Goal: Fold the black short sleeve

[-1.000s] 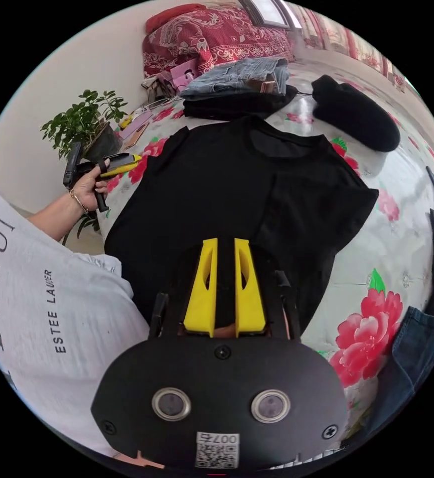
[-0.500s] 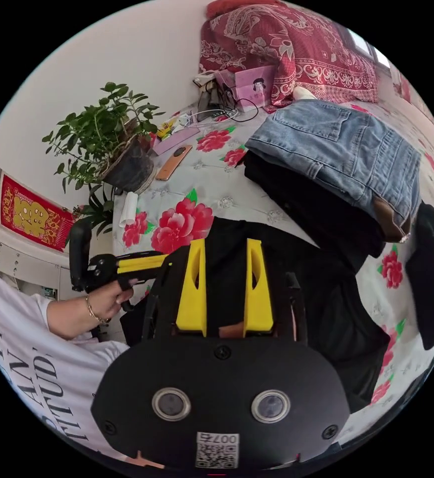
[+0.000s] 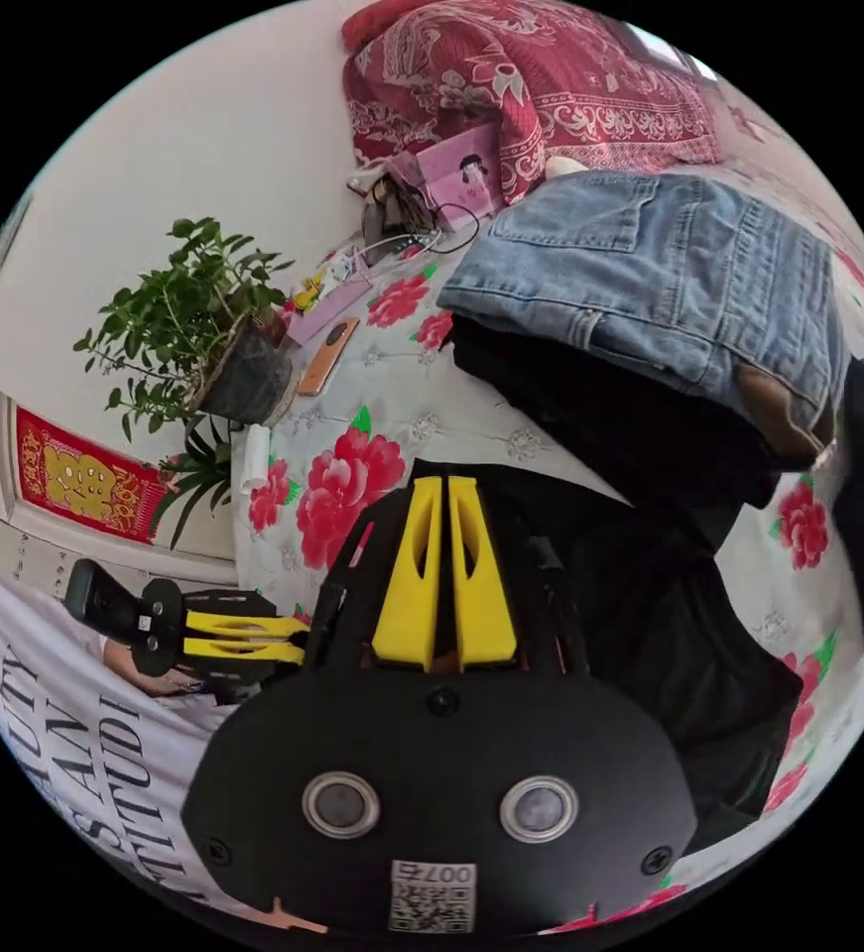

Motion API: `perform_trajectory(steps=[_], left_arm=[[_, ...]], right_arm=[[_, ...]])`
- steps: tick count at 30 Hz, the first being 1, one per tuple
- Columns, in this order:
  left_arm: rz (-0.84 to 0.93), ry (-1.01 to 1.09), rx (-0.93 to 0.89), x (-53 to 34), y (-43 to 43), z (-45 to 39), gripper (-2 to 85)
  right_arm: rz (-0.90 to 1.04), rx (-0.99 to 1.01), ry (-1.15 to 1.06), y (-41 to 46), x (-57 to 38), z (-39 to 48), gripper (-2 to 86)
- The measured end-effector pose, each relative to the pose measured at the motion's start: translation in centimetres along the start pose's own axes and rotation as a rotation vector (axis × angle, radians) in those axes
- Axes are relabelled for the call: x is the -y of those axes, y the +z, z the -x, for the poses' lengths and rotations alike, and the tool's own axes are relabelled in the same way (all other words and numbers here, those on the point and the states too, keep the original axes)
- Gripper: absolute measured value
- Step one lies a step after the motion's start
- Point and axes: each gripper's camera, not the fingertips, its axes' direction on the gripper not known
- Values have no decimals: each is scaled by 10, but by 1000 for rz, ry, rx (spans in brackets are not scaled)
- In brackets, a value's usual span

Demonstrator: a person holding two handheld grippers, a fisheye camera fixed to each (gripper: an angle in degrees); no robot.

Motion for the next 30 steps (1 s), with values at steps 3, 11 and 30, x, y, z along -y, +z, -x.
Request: perform_trajectory(steps=[3,11,30], left_arm=[[-3,76,-40,-7,-3,-30,-6],[201,105,-72,-18,49,-91,39],[427,-338,167,-223,-79,-125,81]], right_arm=[[-90,0,35,-48,-35,-15,3],[10,-129,229,-71,-105,-48,28],[-41,-308,762,-207,-519,104,72]])
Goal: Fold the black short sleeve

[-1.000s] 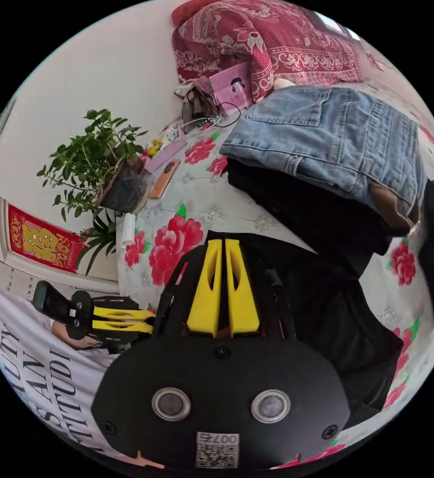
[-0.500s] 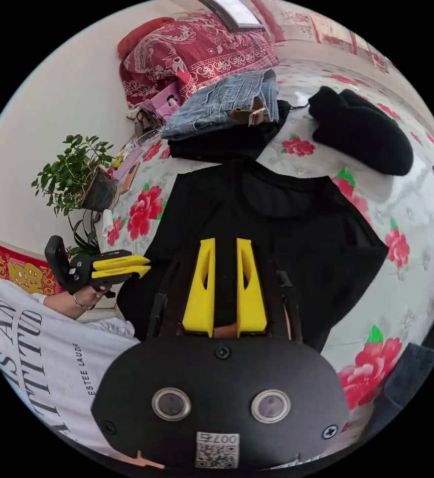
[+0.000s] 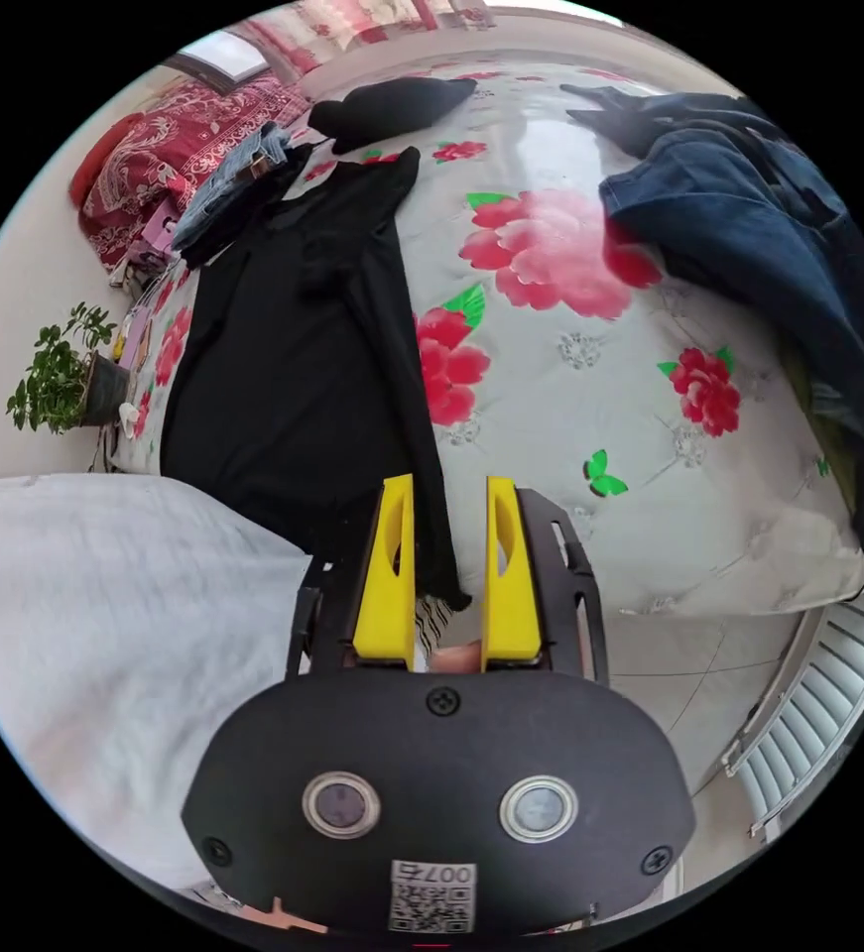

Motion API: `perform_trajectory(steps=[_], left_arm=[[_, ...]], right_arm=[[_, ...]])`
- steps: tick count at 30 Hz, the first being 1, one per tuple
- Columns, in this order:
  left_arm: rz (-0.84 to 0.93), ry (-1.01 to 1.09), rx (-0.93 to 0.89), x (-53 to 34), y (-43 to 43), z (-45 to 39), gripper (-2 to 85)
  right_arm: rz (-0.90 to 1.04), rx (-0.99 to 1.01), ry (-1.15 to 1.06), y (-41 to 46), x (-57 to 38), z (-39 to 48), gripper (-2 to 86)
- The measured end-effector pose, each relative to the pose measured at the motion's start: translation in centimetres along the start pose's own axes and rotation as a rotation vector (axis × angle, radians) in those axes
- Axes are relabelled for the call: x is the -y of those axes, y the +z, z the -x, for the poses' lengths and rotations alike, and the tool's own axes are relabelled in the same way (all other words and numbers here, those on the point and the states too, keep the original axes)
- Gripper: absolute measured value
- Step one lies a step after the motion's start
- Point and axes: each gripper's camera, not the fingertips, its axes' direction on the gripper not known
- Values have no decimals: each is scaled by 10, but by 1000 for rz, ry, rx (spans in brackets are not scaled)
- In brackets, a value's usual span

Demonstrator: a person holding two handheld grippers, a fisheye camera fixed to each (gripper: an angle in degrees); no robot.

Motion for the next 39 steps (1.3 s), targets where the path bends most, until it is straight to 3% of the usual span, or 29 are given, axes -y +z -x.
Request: perform_trajectory(steps=[4,7,11,15,23,27,30,35,39], left_arm=[[46,-92,-13,-17,13,-4,91],[86,-47,22,-4,28,-17,74],[147,3,8,7,21,-27,9],[97,102,-96,24,-9,-42,-4],[-129,-79,-181,97,-57,-34,15],[-166,-99,-247,83,-79,-29,82],[-163,-114,-202,38,-83,-26,91],[-9,-26,-107,-10,-57,-42,110],[101,144,110,-2,-49,-80,101]], right_arm=[[35,-15,-25,-3,-35,9,73],[86,-31,-123,7,-40,37,64],[121,-230,-310,9,-39,90,22],[108,-130,-385,-20,-23,119,3],[-233,60,-138,-123,38,125,19],[-213,59,-139,-149,30,137,50],[-150,12,-174,-149,-5,144,64],[23,-63,-217,-127,-54,154,60],[43,-137,-372,-132,-72,193,21]])
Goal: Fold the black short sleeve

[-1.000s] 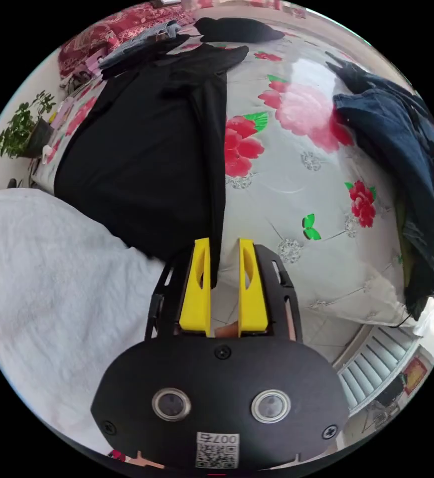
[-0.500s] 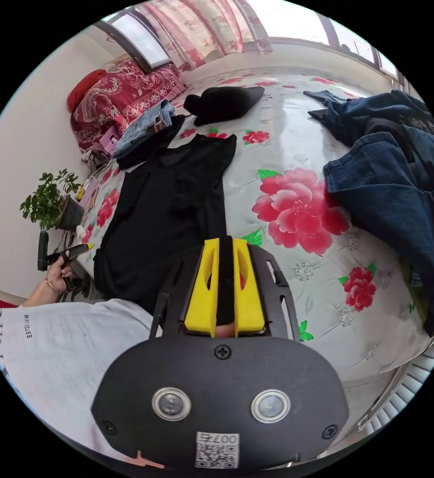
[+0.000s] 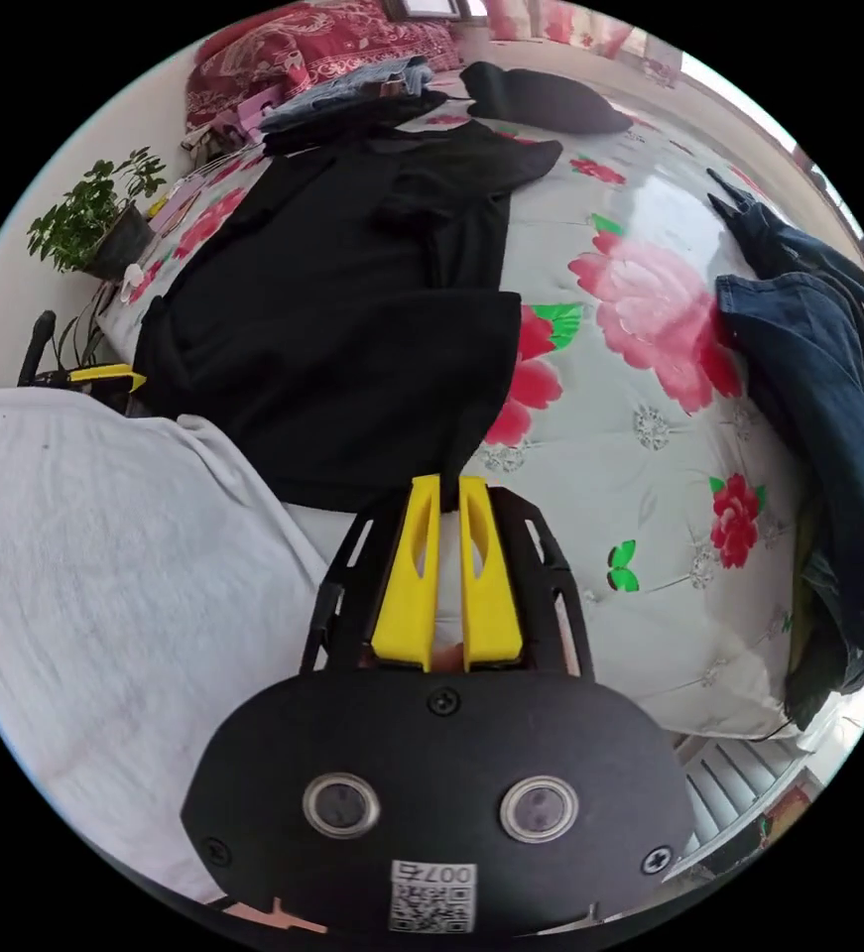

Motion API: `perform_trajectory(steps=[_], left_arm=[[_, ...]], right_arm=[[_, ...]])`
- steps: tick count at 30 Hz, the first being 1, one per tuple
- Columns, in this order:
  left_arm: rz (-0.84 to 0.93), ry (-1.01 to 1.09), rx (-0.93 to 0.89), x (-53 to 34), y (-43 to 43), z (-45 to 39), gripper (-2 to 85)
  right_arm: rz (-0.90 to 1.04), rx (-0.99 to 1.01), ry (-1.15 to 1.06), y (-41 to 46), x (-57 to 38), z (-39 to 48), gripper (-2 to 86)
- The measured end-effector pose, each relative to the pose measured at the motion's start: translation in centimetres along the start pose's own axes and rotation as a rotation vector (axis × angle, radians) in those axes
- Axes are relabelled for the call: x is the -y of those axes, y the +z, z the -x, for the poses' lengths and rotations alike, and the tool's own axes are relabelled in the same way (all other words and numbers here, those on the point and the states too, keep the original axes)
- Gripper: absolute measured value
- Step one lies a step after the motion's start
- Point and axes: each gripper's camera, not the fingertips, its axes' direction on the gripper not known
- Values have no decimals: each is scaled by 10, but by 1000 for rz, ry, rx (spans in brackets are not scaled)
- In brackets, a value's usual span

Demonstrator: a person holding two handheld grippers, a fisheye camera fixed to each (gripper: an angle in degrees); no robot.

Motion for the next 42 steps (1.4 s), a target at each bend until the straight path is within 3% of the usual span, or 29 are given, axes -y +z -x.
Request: perform_trajectory(steps=[3,8,10,15,22,29,31,35,42], left_arm=[[43,2,13,2,-11,10,24],[-217,-170,-478,-15,-68,79,-7],[-398,-169,-657,-25,-107,103,-9],[-617,-106,-760,-48,-182,127,-9],[-626,-164,-808,-50,-199,157,-8],[-546,-346,-799,82,-178,186,15],[-538,-487,-733,118,-164,188,74],[-452,-462,-616,146,-148,158,98],[-244,-367,-403,95,-102,124,95]], right_arm=[[15,-18,-25,-19,11,12,8],[-187,261,99,-103,13,-28,1],[-311,389,157,-144,7,-52,0],[-577,682,231,-236,-27,-98,0],[-621,788,258,-270,-58,-102,3],[-568,655,210,-283,62,-103,41],[-566,571,266,-277,98,-108,62],[-384,507,317,-234,142,-101,87],[-179,292,297,-167,82,-63,91]])
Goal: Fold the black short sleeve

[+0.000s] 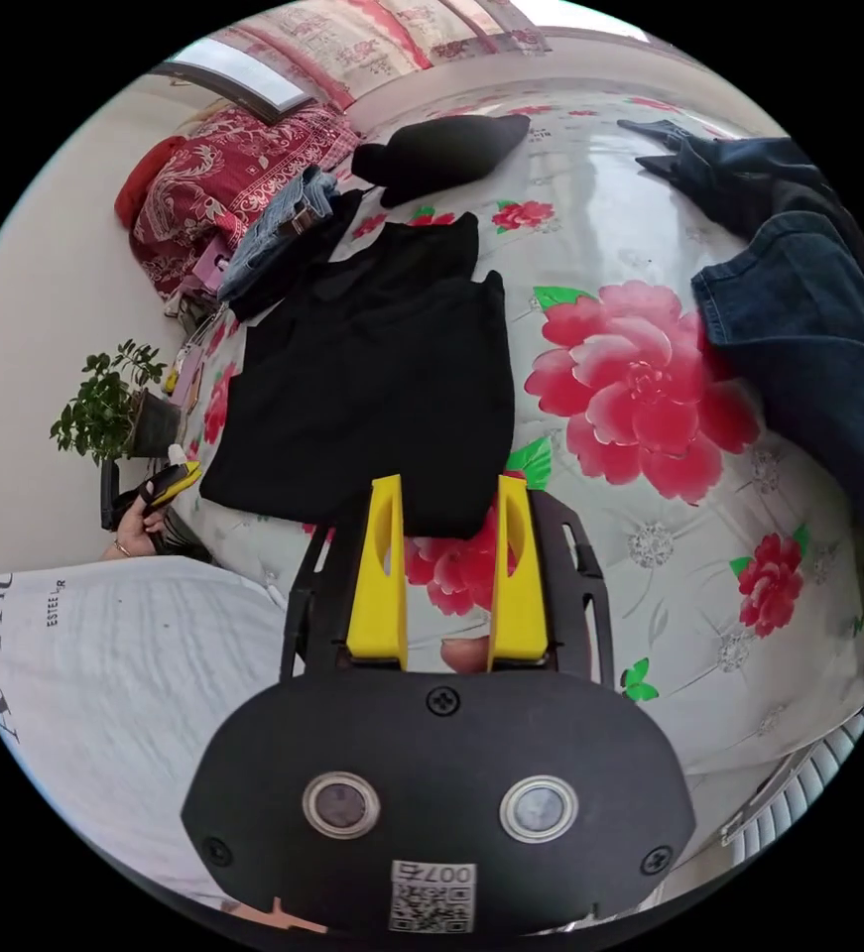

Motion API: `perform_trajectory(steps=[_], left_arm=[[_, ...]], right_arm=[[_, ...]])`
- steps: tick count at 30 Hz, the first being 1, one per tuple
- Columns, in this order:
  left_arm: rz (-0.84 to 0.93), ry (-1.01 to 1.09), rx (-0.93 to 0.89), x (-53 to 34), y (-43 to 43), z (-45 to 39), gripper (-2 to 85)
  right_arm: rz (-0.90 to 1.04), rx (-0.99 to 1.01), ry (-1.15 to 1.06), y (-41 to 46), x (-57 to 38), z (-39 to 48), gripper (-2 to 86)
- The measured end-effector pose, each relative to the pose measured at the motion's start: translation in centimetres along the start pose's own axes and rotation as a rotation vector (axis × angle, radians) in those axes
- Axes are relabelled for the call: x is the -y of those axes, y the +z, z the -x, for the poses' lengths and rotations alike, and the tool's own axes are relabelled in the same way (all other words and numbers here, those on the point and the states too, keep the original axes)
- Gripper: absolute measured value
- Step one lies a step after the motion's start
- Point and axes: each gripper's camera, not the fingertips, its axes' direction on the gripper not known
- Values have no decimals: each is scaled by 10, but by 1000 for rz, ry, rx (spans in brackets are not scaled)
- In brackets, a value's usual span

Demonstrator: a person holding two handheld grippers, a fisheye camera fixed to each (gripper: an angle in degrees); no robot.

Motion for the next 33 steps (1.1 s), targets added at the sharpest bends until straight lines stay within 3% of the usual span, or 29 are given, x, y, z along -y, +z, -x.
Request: perform_trajectory(steps=[5,9,14,18,24,29,33], left_arm=[[86,49,72,-14,17,-9,94],[98,165,282,-2,26,-37,6],[153,186,114,8,14,-27,-8],[103,152,-98,-8,-40,-4,-10],[111,160,-488,-25,-117,20,-10],[6,114,-660,39,-138,22,-9],[-42,87,-697,150,-128,-4,-7]], right_arm=[[70,8,15,24,-3,-5,80],[152,-104,-43,47,14,4,38],[135,-45,-61,25,20,-12,8],[-16,175,7,-36,-1,-45,2],[-57,434,145,-101,-38,-99,0],[-163,580,158,-143,-2,-131,0],[-260,635,108,-167,81,-143,4]])
